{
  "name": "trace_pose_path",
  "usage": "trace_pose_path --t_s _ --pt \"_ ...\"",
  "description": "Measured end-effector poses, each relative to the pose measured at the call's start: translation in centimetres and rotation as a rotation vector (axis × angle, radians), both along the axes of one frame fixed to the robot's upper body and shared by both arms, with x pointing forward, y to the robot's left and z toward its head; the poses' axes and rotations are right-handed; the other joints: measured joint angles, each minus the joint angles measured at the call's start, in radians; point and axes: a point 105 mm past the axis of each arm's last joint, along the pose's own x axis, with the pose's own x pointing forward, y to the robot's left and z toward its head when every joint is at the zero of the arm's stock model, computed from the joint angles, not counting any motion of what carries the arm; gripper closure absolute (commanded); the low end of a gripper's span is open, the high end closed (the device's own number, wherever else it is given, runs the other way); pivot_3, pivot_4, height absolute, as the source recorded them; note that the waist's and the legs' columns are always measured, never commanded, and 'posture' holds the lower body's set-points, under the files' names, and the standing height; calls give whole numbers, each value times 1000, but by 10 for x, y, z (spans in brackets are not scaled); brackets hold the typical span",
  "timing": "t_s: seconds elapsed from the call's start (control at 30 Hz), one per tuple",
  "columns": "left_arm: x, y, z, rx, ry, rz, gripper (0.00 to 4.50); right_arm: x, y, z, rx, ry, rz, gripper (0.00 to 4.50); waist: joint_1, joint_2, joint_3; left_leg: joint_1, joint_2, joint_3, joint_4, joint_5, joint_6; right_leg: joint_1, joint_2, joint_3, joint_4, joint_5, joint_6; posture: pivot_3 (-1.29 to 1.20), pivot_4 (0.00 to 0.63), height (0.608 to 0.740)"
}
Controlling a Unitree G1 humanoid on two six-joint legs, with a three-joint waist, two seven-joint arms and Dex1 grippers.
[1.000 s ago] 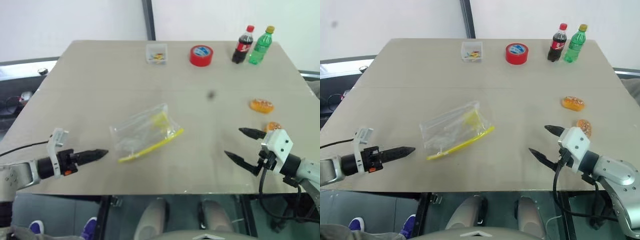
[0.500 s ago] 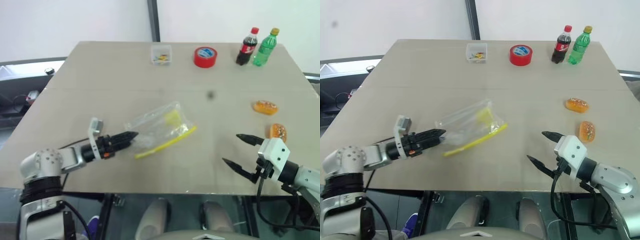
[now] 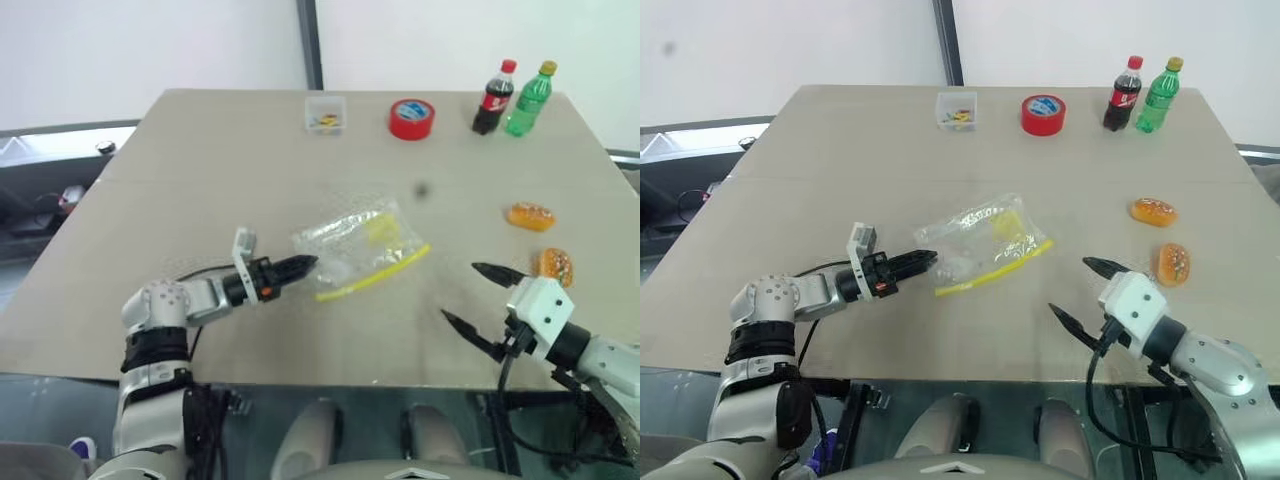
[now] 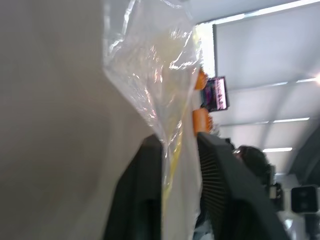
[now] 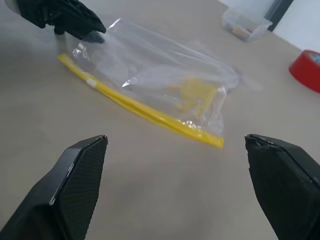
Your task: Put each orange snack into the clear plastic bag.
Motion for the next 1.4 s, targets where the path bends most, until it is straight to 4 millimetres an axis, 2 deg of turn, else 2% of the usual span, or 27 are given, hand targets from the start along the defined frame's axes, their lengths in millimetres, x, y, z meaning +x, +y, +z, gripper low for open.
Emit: trace_pose_path --t_s 0.13,0.17,0.33,0.47,0.7,0.8,0.83,0.9,1.0,1.03,1.07,1.13,1.23,1.27,1.3,1.33,1.37,1.4 --pt "-2 -9 5 -30 38 -4 4489 18 13 0 -118 -129 -18 0 -3 -5 1 -1 -1 -1 0 1 -1 0 0 -1 0 0 1 0 150 740" --pt "-3 -20 8 -64 59 -36 4489 29 21 -7 -176 -181 -28 0 -3 -9 3 -2 -1 -2 0 2 -3 -1 0 -2 0 0 1 0 150 740" --pt "-1 -37 25 -98 41 -81 4489 53 36 -29 -320 -270 -55 0 -10 -17 8 -6 0 -4 -1 5 -8 -5 1 -4 0 0 0 0 150 740" --pt "-1 -39 33 -101 26 -89 4489 63 40 -42 -393 -303 -70 0 -18 -17 8 -10 0 -4 -1 5 -9 -9 1 -3 0 0 0 0 150 740" --pt "-2 -41 41 -109 19 -88 4489 86 42 -43 -420 -397 -143 0 -28 -19 9 -10 -1 -5 -1 6 -10 -9 1 -4 2 0 0 0 150 740" --pt "-3 -44 44 -119 16 -93 4500 95 41 -45 -398 -389 -188 814 -30 -19 9 -10 0 -6 0 6 -11 -9 1 -4 2 0 -1 0 150 740" --pt "-3 -43 45 -125 15 -91 4500 98 38 -48 -393 -372 -209 1427 -30 -19 9 -10 0 -6 0 6 -11 -9 1 -4 2 0 -1 0 150 740" --pt "-4 -42 45 -129 16 -83 4500 99 34 -50 -386 -356 -226 2195 -30 -19 9 -10 -1 -6 -1 6 -11 -9 1 -4 2 0 -1 0 150 740" --pt "-3 -37 43 -116 20 -46 4500 103 25 -50 -363 -322 -256 3624 -30 -19 9 -11 -1 -6 -1 6 -11 -9 1 -4 1 0 -1 0 150 740" --pt "-3 -37 44 -108 15 -36 4500 103 24 -50 -353 -313 -259 4245 -30 -19 9 -11 -1 -6 -1 6 -11 -10 1 -4 1 0 -1 0 150 740" --pt "-2 -37 45 -96 6 -25 4500 103 23 -49 -336 -302 -265 4451 -30 -19 9 -11 -1 -6 -1 6 -11 -10 1 -4 2 0 -1 0 150 740" --pt "-3 -35 48 -70 -15 -7 4500 105 24 -47 -306 -286 -265 4451 -31 -19 9 -10 0 -5 -1 6 -11 -10 1 -4 2 0 -1 0 150 740" --pt "-3 -25 54 59 -97 48 3818 112 27 -35 -267 -289 -257 4500 -36 -19 11 -10 0 -5 -1 6 -11 -10 2 -3 2 0 -1 0 150 740" --pt "-2 -21 56 102 -127 69 3296 115 28 -28 -256 -300 -256 4500 -35 -19 11 -10 0 -5 -1 6 -11 -10 2 -3 2 0 -1 0 150 740" --pt "-2 -15 57 184 -170 90 2812 119 30 -21 -238 -307 -250 4500 -34 -19 11 -10 0 -5 -2 6 -11 -10 2 -3 2 0 -1 0 150 740" --pt "-3 -3 54 403 -261 122 2281 124 34 -13 -219 -305 -235 4500 -41 -21 13 -10 -1 -3 -3 6 -11 -11 4 -1 1 1 -2 0 150 740" --pt "-2 6 55 527 -330 141 1987 127 34 -6 -216 -307 -232 4500 -43 -20 14 -11 -1 -3 -5 7 -12 -12 5 0 0 2 -3 0 150 740" --pt "2 13 64 685 -494 171 1987 133 33 -1 -223 -295 -222 4500 -42 -19 15 -11 -1 -2 -6 7 -12 -13 5 1 0 2 -4 0 150 740"
